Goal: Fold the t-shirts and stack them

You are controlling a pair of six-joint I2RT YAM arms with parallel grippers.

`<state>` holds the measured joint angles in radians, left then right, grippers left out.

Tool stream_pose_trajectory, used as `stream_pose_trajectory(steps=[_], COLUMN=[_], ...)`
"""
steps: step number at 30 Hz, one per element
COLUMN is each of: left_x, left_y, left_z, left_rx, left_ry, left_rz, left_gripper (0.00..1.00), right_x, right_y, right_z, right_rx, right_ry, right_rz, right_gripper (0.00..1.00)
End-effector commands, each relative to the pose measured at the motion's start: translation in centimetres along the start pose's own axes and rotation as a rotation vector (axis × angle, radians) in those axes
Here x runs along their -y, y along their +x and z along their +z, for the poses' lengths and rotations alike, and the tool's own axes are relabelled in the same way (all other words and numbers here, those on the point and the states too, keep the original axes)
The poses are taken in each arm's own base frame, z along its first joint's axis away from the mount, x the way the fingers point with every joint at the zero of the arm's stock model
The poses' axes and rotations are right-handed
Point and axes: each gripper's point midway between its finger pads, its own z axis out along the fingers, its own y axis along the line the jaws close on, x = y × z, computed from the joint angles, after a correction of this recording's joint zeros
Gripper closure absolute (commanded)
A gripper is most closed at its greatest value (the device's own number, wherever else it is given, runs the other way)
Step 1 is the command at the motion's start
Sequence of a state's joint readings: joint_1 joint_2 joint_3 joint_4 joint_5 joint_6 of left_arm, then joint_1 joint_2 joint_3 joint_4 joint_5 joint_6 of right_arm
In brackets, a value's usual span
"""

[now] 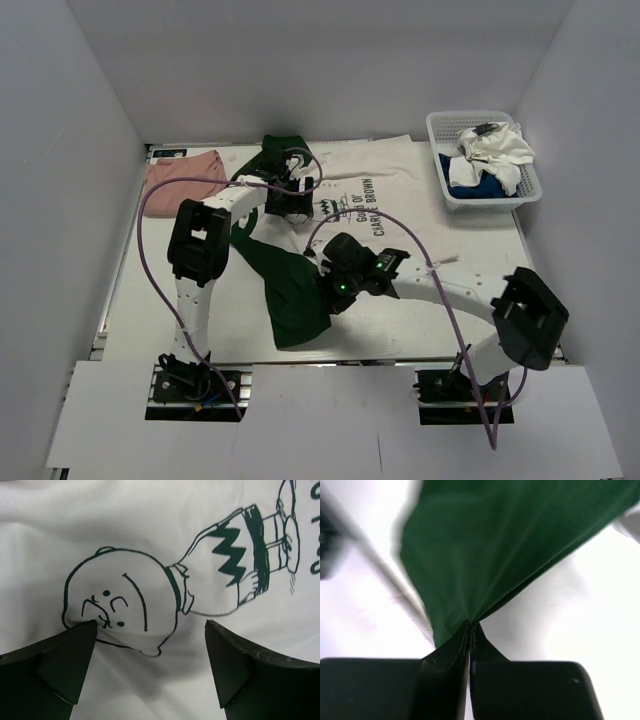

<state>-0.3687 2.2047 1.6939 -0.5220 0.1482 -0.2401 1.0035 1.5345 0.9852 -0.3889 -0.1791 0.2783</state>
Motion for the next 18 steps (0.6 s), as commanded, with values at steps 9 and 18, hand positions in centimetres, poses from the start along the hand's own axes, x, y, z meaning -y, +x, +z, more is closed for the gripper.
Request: stream_pose_trajectory(steps=[9,18], left_x=[-4.7,-2.3], left_y=[4.8,2.4], left_z=[1.4,-0.6], left_rx=[-0.146,-0.096], left_ry=[-0.155,-0.071], left_rz=[0.005,0.034], left_gripper=[0.00,0.00], right_x=[0.4,1.1], right_y=[4.6,0.4], right_z=[-2.7,-3.9], right_rx=[-0.110,0.004], right_ry=[0.064,0.147], right_rz=[0.110,0.075], right_gripper=[0.50,0.23])
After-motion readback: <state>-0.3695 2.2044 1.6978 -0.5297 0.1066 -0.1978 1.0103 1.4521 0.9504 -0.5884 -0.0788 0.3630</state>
